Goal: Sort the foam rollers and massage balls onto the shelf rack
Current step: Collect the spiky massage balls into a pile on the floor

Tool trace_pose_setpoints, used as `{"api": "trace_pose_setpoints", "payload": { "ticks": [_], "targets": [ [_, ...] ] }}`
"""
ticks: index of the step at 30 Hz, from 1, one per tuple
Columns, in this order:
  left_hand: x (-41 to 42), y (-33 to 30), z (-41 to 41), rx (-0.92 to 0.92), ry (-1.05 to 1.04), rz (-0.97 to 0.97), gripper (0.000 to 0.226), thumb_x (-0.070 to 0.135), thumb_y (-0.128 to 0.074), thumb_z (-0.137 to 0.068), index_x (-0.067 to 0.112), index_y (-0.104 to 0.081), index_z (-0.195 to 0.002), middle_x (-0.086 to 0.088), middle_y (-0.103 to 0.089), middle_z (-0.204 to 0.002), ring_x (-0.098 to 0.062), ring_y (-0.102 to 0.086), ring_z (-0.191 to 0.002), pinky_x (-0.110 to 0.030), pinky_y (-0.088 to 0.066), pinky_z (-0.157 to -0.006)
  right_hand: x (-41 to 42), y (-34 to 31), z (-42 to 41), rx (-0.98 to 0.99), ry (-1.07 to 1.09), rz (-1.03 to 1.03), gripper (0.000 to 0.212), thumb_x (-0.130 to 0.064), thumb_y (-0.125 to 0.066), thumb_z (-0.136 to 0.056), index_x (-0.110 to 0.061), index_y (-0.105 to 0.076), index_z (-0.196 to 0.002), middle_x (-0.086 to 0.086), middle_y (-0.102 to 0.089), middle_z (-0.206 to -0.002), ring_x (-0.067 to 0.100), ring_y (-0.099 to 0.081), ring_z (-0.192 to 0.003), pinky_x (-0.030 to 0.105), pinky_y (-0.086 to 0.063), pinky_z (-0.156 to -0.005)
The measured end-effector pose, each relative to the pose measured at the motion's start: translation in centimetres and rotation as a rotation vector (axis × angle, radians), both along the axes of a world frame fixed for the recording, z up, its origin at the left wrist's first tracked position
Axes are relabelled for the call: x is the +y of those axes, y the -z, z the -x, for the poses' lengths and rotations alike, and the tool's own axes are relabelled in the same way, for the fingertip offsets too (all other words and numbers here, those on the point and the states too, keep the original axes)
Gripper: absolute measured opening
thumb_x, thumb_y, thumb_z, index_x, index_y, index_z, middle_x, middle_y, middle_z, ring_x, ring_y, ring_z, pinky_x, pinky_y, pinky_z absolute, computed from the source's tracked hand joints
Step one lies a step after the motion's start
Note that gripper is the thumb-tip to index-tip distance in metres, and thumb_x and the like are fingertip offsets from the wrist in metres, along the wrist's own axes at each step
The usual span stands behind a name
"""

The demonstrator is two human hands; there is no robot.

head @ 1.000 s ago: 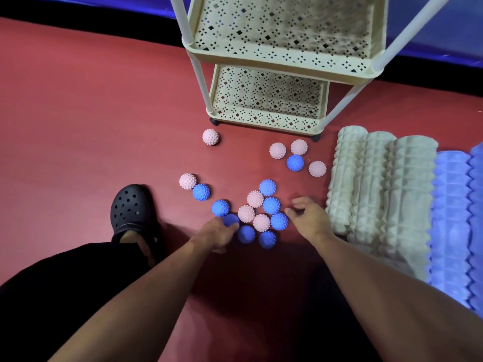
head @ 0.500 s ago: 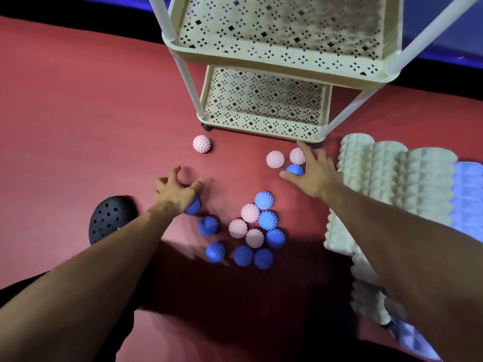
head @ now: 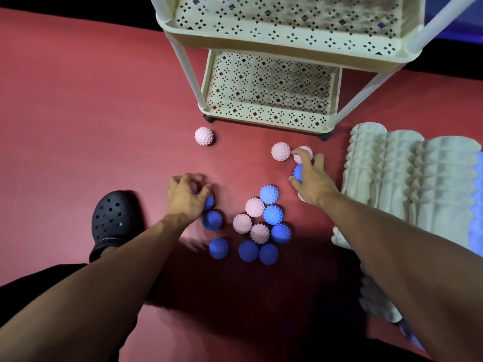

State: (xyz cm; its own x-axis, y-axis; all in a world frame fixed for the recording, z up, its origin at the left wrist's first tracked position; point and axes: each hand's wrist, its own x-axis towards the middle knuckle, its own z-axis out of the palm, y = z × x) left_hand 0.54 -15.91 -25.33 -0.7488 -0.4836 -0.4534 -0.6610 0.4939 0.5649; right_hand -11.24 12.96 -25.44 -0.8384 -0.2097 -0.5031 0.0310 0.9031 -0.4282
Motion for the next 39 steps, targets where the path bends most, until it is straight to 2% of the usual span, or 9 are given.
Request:
{"api": "trace_pose_setpoints", "payload": {
  "ticks": [5, 8, 11, 16, 22, 26, 29, 33, 39],
  "targets": [
    [2.7, -1.2, 1.4, 0.098, 0.17, -0.174, 0.029, 0.033, -0.079, -0.084, 0.03, -0.06, -0.106, -0.003, -0.05, -0.123, 0.007, -0.044, -0.106, -0.02, -0.044, -0.102, 0.3, -0.3, -2.2, -0.04, 0.111, 0.111, 0.074, -0.03, -0.06, -0.097, -0.047, -0.014, -0.152, 0.009, -0.031, -0.134, 0.039, -0.061, -0.102, 0.045, -0.046, -0.101],
    [4.4, -1.3, 1.4, 0.049, 0.227, -0.261, 0.03, 0.016, -0.078, -0.086, 0.025, -0.058, -0.108, -0.005, -0.044, -0.127, -0.001, -0.045, -0.106, -0.001, -0.041, -0.09, 0.5, -0.6, -3.7, -0.079, 0.103, 0.156, 0.074, -0.028, -0.062, -0.096, -0.05, -0.018, -0.151, 0.006, -0.033, -0.133, 0.035, -0.061, -0.107, 0.041, -0.043, -0.102],
    [5.1, -0.9, 1.3, -0.034, 0.283, -0.254, 0.027, 0.012, -0.07, -0.092, 0.025, -0.054, -0.108, -0.002, -0.04, -0.125, -0.012, -0.046, -0.111, -0.018, -0.035, -0.111, 0.4, -0.8, -4.6, -0.116, 0.11, 0.185, 0.076, -0.023, -0.062, -0.096, -0.046, -0.019, -0.154, 0.007, -0.034, -0.139, 0.03, -0.058, -0.117, 0.037, -0.038, -0.106],
    [4.0, -0.5, 1.3, -0.024, 0.306, -0.25, 0.03, 0.018, -0.059, -0.099, 0.027, -0.056, -0.127, -0.002, -0.057, -0.124, -0.017, -0.058, -0.107, -0.029, -0.046, -0.1, -0.1, -1.2, -4.7, -0.135, 0.169, 0.238, 0.074, -0.034, -0.068, -0.091, -0.044, -0.024, -0.149, 0.005, -0.034, -0.148, 0.023, -0.047, -0.131, 0.034, -0.035, -0.107],
    [2.7, -0.3, 1.1, -0.076, 0.385, -0.069, 0.044, 0.023, -0.06, -0.099, 0.017, -0.051, -0.142, -0.008, -0.052, -0.137, -0.027, -0.053, -0.123, -0.033, -0.037, -0.11, -0.2, -2.1, -4.3, -0.061, -0.011, 0.061, 0.041, -0.05, -0.049, -0.098, -0.047, -0.03, -0.134, 0.001, -0.045, -0.141, 0.035, -0.061, -0.111, 0.047, -0.048, -0.095],
    [2.5, 0.1, 0.8, -0.04, 0.236, -0.081, 0.038, 0.023, -0.061, -0.098, 0.017, -0.056, -0.136, -0.016, -0.045, -0.129, -0.022, -0.051, -0.116, -0.025, -0.033, -0.111, -0.5, -2.3, -3.7, 0.238, -0.152, -0.111, 0.025, -0.039, -0.04, -0.102, -0.04, -0.036, -0.126, 0.007, -0.06, -0.119, 0.034, -0.058, -0.109, 0.048, -0.043, -0.095],
    [2.5, -0.1, 0.8, 0.006, 0.187, -0.118, 0.034, 0.021, -0.065, -0.096, 0.019, -0.061, -0.129, -0.01, -0.047, -0.126, -0.022, -0.057, -0.104, -0.031, -0.04, -0.109, -0.5, -3.2, -2.9, 0.211, -0.192, 0.011, 0.025, -0.035, -0.039, -0.104, -0.036, -0.039, -0.128, 0.007, -0.063, -0.111, 0.03, -0.057, -0.105, 0.043, -0.045, -0.092],
    [3.1, -0.7, 1.2, 0.097, 0.217, -0.264, 0.036, 0.033, -0.072, -0.091, 0.028, -0.061, -0.124, 0.002, -0.056, -0.128, -0.015, -0.06, -0.11, -0.035, -0.048, -0.103, 0.3, -4.8, -2.8, 0.044, -0.15, 0.097, 0.034, -0.036, -0.042, -0.102, -0.041, -0.035, -0.135, -0.002, -0.058, -0.098, 0.024, -0.056, -0.092, 0.036, -0.044, -0.08],
    [7.0, -0.8, 3.0, -0.016, 0.392, -0.184, 0.042, 0.033, -0.067, -0.095, 0.022, -0.057, -0.133, -0.001, -0.049, -0.13, -0.018, -0.056, -0.112, -0.031, -0.041, -0.107, 4.3, -4.9, -5.9, 0.072, -0.084, 0.017, 0.043, -0.044, -0.06, -0.089, -0.032, -0.041, -0.125, -0.007, -0.063, -0.089, 0.026, -0.065, -0.09, 0.041, -0.051, -0.082]
  ]
}}
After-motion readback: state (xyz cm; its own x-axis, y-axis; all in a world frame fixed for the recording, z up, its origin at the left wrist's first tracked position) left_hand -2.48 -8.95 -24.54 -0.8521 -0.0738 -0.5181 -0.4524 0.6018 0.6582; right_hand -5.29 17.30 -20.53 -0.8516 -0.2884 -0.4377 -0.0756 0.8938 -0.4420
